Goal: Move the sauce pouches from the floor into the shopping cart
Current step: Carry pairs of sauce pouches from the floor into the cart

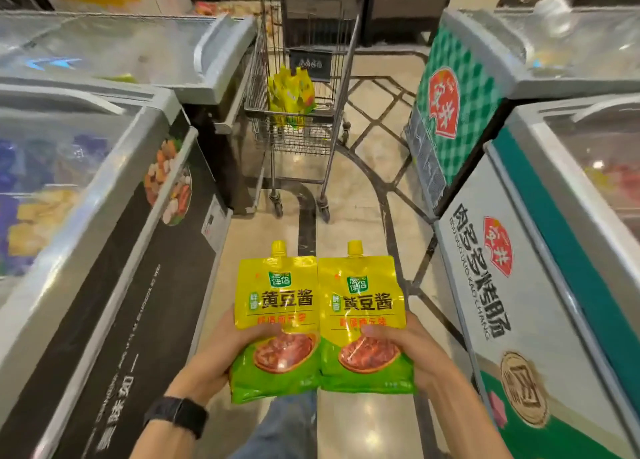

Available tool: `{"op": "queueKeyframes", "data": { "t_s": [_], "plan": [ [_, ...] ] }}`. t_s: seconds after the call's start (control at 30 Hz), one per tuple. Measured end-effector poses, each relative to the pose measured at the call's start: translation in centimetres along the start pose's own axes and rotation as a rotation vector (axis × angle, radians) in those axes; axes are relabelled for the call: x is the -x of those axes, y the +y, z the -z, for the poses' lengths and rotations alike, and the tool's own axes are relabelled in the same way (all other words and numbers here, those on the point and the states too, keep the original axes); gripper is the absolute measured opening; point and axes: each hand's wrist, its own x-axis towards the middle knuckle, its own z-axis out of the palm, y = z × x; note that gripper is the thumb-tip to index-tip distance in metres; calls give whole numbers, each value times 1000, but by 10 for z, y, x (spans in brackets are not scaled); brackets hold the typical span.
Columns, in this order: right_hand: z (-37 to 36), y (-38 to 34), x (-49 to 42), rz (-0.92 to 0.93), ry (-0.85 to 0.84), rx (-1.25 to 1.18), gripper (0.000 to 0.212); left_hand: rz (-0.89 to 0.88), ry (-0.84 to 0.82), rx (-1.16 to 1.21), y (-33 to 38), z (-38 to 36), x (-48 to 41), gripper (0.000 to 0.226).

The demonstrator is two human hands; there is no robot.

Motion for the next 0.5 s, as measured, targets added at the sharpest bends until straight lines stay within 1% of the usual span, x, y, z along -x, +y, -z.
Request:
{"op": "queueKeyframes", "data": {
  "t_s": [0.03, 0.13, 0.17, 0.27, 0.3, 0.37, 0.47, 0.5],
  "plan": [
    [3, -16, -18, -3, 23, -9, 90, 0, -14, 1, 14, -1, -26, 102],
    [12, -68, -66, 12, 84, -39, 92, 2, -60, 13, 56, -10, -102, 102],
    [16, -88, -80, 17, 100, -46, 87, 11, -67, 15, 71, -13, -126, 105],
    [28, -145, -116, 48, 157, -37, 55, 36, -115, -2, 111, -28, -194, 111],
    [33, -161, -128, 55, 168, -50, 50, 40, -139, 1, 124, -35, -215, 112],
    [47, -195, -153, 47, 188, -78, 50, 23, -181, 14, 151, -49, -255, 108],
    [74, -244, -198, 70, 187, -83, 50, 30, -224, 26, 183, -76, -317, 91],
    [85, -259, -217, 74, 177, -93, 53, 36, -223, 20, 192, -83, -340, 90]
  ]
}}
